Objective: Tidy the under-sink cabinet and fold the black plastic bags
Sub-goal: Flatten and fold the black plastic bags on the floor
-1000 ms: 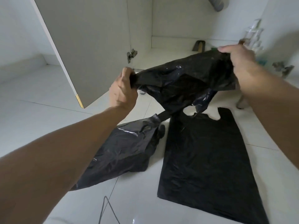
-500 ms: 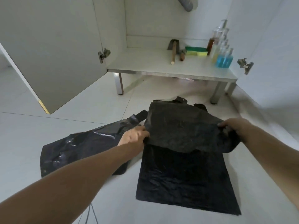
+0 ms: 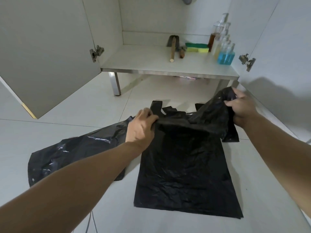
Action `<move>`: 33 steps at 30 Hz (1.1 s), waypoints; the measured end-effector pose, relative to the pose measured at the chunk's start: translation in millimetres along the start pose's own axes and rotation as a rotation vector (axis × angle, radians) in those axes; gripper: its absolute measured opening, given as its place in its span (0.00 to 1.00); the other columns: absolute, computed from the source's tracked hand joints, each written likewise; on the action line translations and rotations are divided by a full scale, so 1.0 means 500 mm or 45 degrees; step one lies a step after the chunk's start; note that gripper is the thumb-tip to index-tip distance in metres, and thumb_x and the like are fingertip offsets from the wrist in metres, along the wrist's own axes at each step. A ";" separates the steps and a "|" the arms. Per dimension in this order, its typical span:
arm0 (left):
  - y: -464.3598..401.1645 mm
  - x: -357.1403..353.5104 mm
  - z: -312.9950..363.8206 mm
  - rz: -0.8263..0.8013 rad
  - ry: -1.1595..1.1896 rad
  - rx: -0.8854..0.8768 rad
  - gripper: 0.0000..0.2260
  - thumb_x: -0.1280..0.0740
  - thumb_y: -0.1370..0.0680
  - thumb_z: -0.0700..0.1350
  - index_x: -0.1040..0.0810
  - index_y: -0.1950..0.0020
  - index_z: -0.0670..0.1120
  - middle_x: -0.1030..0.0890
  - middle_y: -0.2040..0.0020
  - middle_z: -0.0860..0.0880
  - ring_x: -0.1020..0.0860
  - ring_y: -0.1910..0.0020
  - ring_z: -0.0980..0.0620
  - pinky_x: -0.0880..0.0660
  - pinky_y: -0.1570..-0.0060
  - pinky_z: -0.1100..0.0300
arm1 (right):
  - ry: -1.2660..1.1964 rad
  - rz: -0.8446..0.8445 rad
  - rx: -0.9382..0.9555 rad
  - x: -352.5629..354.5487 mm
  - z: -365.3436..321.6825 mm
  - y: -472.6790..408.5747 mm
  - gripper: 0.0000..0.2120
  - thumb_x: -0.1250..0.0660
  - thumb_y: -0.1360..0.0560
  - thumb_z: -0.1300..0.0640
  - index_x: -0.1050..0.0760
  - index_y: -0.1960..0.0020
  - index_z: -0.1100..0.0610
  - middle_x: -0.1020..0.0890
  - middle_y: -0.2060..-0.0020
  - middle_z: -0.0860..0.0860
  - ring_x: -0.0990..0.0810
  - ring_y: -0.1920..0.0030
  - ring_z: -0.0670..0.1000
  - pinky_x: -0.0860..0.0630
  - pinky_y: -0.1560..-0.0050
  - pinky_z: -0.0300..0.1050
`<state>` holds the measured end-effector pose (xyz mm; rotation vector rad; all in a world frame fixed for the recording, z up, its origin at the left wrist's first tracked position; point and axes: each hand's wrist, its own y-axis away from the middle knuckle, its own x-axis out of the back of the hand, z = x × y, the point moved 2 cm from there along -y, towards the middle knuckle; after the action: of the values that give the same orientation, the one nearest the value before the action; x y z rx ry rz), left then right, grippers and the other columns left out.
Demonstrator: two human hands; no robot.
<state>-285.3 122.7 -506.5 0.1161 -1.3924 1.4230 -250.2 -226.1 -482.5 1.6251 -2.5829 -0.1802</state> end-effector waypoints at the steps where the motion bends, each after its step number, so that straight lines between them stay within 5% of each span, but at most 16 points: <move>1: 0.027 -0.004 -0.006 -0.062 -0.019 -0.049 0.08 0.30 0.29 0.35 0.17 0.52 0.43 0.23 0.56 0.45 0.24 0.58 0.44 0.25 0.70 0.55 | 0.021 0.004 -0.024 -0.008 0.003 0.032 0.28 0.36 0.32 0.74 0.26 0.34 0.57 0.22 0.41 0.62 0.20 0.44 0.63 0.20 0.49 0.56; 4: 0.119 -0.018 -0.027 -0.422 -0.074 -0.128 0.10 0.30 0.31 0.36 0.16 0.53 0.47 0.23 0.54 0.46 0.22 0.56 0.44 0.21 0.66 0.52 | 0.206 0.045 -0.229 0.005 0.085 0.083 0.23 0.38 0.29 0.78 0.25 0.38 0.62 0.20 0.45 0.62 0.20 0.47 0.63 0.22 0.44 0.59; 8: 0.200 -0.029 -0.036 -0.895 -0.078 0.114 0.16 0.37 0.24 0.37 0.18 0.42 0.52 0.26 0.43 0.52 0.26 0.43 0.52 0.26 0.41 0.55 | 0.445 0.195 -0.552 0.062 0.198 0.088 0.16 0.31 0.33 0.74 0.23 0.46 0.70 0.19 0.45 0.64 0.20 0.48 0.65 0.22 0.44 0.62; 12: 0.209 -0.059 -0.026 -0.722 0.190 0.715 0.15 0.36 0.25 0.37 0.16 0.44 0.51 0.27 0.41 0.55 0.28 0.39 0.52 0.31 0.36 0.62 | 0.543 0.191 -0.661 0.048 0.183 0.145 0.09 0.27 0.30 0.70 0.25 0.54 0.68 0.20 0.54 0.63 0.19 0.57 0.63 0.20 0.52 0.63; 15: 0.192 -0.076 -0.011 -0.607 0.588 1.307 0.10 0.33 0.23 0.41 0.15 0.48 0.54 0.18 0.47 0.51 0.20 0.50 0.49 0.20 0.48 0.57 | 0.465 0.096 -0.692 0.038 0.183 0.153 0.06 0.29 0.27 0.70 0.25 0.53 0.67 0.20 0.57 0.61 0.19 0.61 0.61 0.18 0.63 0.59; 18: 0.166 -0.075 0.001 -0.557 1.021 1.735 0.13 0.37 0.23 0.35 0.16 0.48 0.47 0.17 0.51 0.45 0.19 0.53 0.46 0.17 0.59 0.50 | 0.557 -0.009 -0.702 0.033 0.191 0.148 0.12 0.32 0.29 0.76 0.23 0.48 0.65 0.18 0.54 0.63 0.17 0.57 0.63 0.18 0.57 0.60; 20: 0.150 -0.072 0.009 -0.464 1.352 1.911 0.18 0.44 0.30 0.30 0.19 0.47 0.39 0.18 0.49 0.41 0.20 0.53 0.43 0.18 0.56 0.47 | 0.666 -0.010 -0.675 0.034 0.195 0.141 0.13 0.32 0.30 0.76 0.23 0.47 0.67 0.18 0.53 0.64 0.17 0.55 0.64 0.19 0.50 0.62; 24: 0.129 -0.056 0.010 -0.227 1.672 2.038 0.07 0.42 0.26 0.38 0.27 0.52 0.37 0.27 0.55 0.41 0.25 0.58 0.41 0.26 0.44 0.38 | 0.763 0.000 -0.607 0.037 0.198 0.134 0.12 0.31 0.29 0.73 0.23 0.47 0.67 0.19 0.50 0.66 0.18 0.51 0.63 0.21 0.44 0.57; 27: 0.129 -0.059 -0.009 -0.393 1.449 2.073 0.10 0.32 0.23 0.43 0.26 0.47 0.39 0.22 0.52 0.40 0.21 0.56 0.41 0.19 0.56 0.46 | 0.742 -0.005 -0.578 0.035 0.196 0.137 0.14 0.33 0.29 0.74 0.23 0.44 0.68 0.19 0.49 0.65 0.19 0.54 0.61 0.22 0.50 0.52; 30: 0.122 -0.080 -0.023 -0.568 1.142 2.016 0.14 0.29 0.28 0.32 0.24 0.43 0.36 0.18 0.52 0.39 0.18 0.59 0.44 0.22 0.69 0.55 | 0.845 -0.013 -0.448 0.026 0.166 0.129 0.12 0.35 0.27 0.73 0.23 0.44 0.66 0.19 0.53 0.62 0.18 0.56 0.59 0.19 0.52 0.51; 33: 0.060 -0.087 -0.016 -0.447 1.034 1.813 0.15 0.31 0.30 0.30 0.21 0.44 0.39 0.18 0.54 0.41 0.20 0.62 0.47 0.22 0.69 0.56 | 0.833 0.077 -0.181 0.012 0.101 0.097 0.17 0.38 0.24 0.70 0.24 0.38 0.59 0.19 0.46 0.59 0.19 0.50 0.60 0.20 0.47 0.54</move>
<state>-284.1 111.4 -558.8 0.5729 0.4323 1.6084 -302.9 -208.0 -525.5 1.2756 -2.0595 0.1486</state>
